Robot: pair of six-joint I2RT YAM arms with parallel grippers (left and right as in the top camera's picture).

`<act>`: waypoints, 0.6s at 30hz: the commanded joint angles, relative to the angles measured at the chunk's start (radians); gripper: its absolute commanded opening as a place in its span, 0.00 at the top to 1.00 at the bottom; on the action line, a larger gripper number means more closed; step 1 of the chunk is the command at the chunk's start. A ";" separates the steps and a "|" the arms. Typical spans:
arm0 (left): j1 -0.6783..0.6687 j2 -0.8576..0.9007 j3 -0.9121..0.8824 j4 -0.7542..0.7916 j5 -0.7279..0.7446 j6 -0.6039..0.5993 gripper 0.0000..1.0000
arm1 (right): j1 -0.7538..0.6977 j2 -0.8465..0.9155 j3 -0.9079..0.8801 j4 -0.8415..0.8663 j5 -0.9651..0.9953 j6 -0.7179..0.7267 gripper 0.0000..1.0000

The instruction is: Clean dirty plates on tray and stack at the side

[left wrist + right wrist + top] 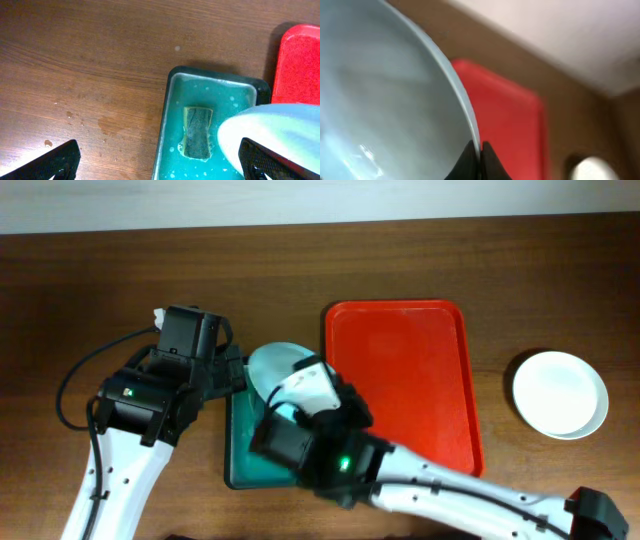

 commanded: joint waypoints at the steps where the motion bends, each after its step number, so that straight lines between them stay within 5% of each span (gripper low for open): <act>1: 0.004 -0.007 0.014 -0.002 -0.014 0.013 0.01 | -0.244 -0.045 0.024 -0.037 -0.669 0.167 0.96; 3: 0.004 -0.007 0.014 -0.002 -0.014 0.013 0.00 | -0.598 -0.104 0.054 -0.037 -1.247 -0.015 0.96; 6: 0.004 -0.007 0.014 -0.002 -0.014 0.013 0.01 | -1.069 -0.124 0.055 -0.118 -1.471 -0.088 0.96; 9: 0.004 -0.007 0.014 -0.002 -0.014 0.013 0.01 | -1.493 -0.118 0.054 -0.191 -1.432 -0.136 0.96; 13: 0.004 -0.007 0.014 -0.002 -0.014 0.013 0.00 | -1.884 -0.035 0.052 -0.191 -0.945 -0.027 0.96; 18: 0.004 -0.007 0.014 -0.002 -0.014 0.013 0.01 | -1.941 0.225 0.050 -0.185 -0.922 -0.029 0.96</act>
